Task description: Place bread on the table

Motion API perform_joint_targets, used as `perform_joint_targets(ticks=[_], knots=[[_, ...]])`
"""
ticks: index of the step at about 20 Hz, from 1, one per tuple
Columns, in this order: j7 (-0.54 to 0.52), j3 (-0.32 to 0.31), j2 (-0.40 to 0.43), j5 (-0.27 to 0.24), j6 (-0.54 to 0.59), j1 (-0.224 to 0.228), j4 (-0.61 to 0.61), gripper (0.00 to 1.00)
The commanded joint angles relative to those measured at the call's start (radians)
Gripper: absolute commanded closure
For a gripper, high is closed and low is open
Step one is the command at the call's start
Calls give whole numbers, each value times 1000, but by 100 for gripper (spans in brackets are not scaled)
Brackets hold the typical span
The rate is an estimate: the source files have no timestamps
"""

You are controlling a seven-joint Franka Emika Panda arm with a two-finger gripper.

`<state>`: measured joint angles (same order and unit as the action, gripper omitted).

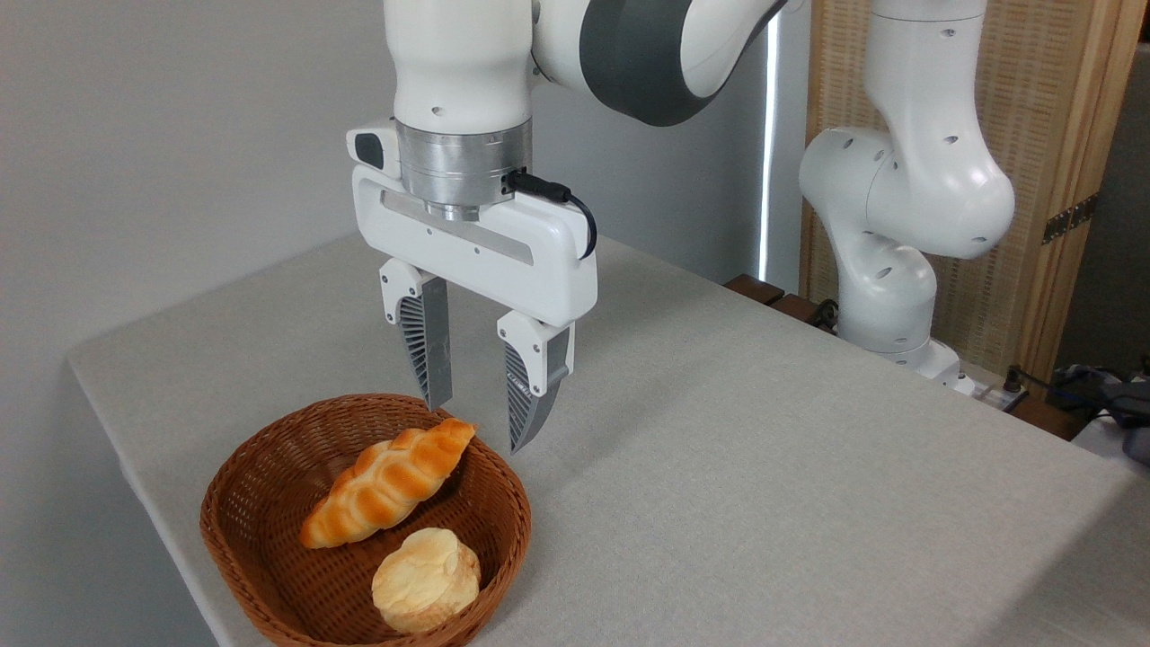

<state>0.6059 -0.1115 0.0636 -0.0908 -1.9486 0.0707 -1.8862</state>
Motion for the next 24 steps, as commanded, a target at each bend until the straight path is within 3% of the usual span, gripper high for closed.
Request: perform_joint_targets(ticks=[1,18,24], knots=[[11,1,16,-9,29,-6,2,0],[11,3,7,-14,17,-2,-10,0],[8,13,-10,-95,-84,6,-36,0]])
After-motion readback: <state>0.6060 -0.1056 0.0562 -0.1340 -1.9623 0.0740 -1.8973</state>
